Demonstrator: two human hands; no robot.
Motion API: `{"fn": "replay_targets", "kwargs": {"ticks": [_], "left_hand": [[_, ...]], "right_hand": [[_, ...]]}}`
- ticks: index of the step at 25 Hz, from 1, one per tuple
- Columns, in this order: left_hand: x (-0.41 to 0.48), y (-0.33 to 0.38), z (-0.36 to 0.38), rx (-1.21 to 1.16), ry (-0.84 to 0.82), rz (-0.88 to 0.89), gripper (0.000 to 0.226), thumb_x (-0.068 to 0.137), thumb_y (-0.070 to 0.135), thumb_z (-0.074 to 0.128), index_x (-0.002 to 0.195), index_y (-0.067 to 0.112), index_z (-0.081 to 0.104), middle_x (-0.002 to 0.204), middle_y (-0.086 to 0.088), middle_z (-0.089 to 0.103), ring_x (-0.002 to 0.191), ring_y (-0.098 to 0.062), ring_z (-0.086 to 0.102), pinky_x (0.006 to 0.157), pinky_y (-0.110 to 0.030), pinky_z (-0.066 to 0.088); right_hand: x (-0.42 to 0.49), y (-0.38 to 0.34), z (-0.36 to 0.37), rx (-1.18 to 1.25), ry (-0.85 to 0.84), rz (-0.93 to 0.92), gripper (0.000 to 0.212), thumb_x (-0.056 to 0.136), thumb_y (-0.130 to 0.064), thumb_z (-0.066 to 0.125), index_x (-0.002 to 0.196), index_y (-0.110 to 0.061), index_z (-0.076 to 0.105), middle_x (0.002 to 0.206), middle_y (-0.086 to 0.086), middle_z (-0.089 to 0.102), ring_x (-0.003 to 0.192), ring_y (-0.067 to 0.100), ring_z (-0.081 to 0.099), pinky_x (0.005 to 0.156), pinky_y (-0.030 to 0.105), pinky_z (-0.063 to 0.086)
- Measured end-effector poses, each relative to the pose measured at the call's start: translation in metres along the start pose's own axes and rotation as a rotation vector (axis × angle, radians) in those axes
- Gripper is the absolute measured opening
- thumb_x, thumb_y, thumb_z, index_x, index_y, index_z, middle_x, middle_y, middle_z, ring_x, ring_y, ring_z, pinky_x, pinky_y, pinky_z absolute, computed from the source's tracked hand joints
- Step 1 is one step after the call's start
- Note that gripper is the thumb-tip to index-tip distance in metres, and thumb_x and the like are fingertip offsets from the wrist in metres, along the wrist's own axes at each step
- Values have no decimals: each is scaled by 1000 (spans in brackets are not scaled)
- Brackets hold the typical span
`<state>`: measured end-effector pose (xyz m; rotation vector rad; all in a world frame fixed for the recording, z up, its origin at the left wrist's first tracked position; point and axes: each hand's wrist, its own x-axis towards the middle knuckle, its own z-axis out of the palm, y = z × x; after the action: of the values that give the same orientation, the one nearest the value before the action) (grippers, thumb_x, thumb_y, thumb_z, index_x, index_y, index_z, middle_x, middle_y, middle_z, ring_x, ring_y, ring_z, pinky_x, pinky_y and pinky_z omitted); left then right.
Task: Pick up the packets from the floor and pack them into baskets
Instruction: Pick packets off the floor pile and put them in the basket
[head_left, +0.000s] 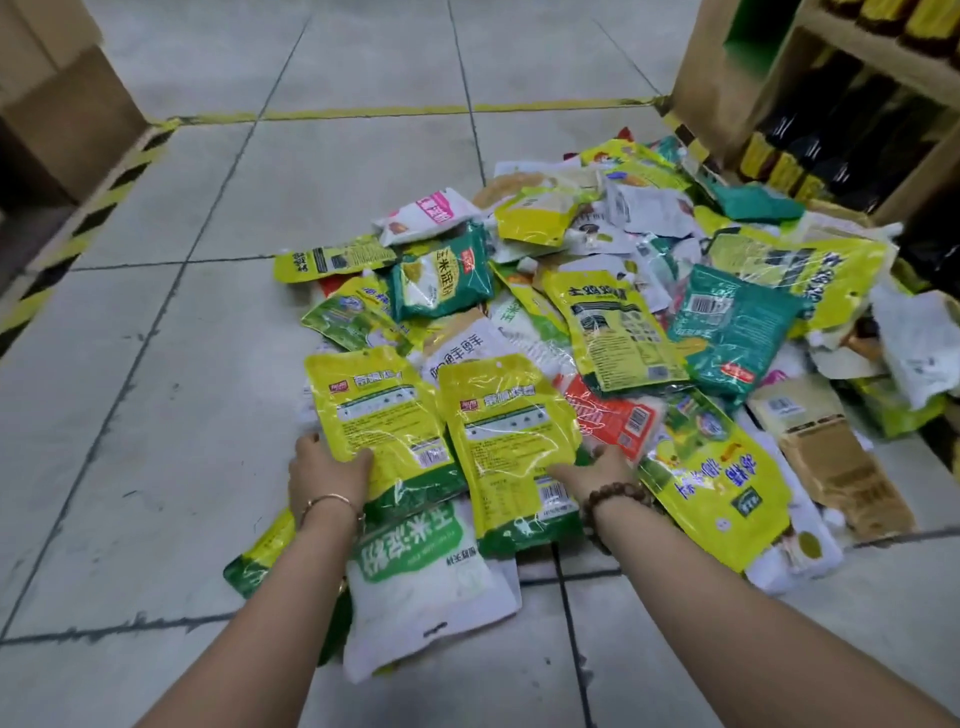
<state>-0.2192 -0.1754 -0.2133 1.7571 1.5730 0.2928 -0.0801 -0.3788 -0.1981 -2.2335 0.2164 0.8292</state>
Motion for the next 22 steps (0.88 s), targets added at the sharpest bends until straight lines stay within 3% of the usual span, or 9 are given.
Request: {"fn": "replay_targets", "kwargs": {"ticks": [3, 5, 8, 11, 16, 22], "left_hand": [[12, 11, 13, -42, -11, -11, 83, 74, 31, 78, 138, 9, 31, 135, -19, 49, 120, -39, 49, 98, -47, 41], [16, 16, 17, -1, 3, -58, 80, 70, 34, 80, 130, 4, 37, 130, -20, 51, 117, -40, 50, 95, -48, 41], [15, 21, 24, 142, 63, 78, 72, 70, 32, 80, 126, 5, 44, 130, -19, 47, 121, -37, 44, 97, -45, 37], [16, 18, 39, -79, -57, 115, 65, 75, 15, 76, 130, 7, 43, 132, -13, 50, 117, -33, 50, 99, -39, 42], [25, 10, 42, -209, -127, 52, 74, 70, 16, 81, 132, 10, 43, 129, -13, 55, 113, -37, 55, 93, -51, 48], [8, 8, 39, -258, -97, 138, 58, 69, 14, 81, 120, 12, 55, 117, -11, 63, 105, -34, 61, 91, -52, 49]], "right_hand": [[10, -7, 15, 13, 21, 46, 74, 76, -35, 76, 134, -13, 36, 129, 13, 48, 117, 35, 49, 98, 45, 44], [14, -7, 21, -17, 57, 48, 77, 73, -40, 77, 134, -14, 37, 131, 13, 47, 120, 35, 47, 101, 47, 41], [23, -3, 25, -9, 62, -24, 71, 69, -40, 81, 128, -16, 49, 126, 7, 56, 117, 33, 51, 99, 48, 42], [27, 2, 25, 109, 37, -56, 66, 71, -31, 81, 129, -16, 53, 129, 5, 57, 118, 30, 51, 100, 46, 42], [26, 11, 20, 230, 24, -128, 70, 81, -25, 73, 141, -14, 40, 144, 7, 43, 130, 27, 42, 105, 43, 36], [9, 20, 1, 338, 112, -189, 52, 85, -20, 69, 127, 1, 48, 123, 12, 53, 99, 18, 45, 85, 30, 37]]}}
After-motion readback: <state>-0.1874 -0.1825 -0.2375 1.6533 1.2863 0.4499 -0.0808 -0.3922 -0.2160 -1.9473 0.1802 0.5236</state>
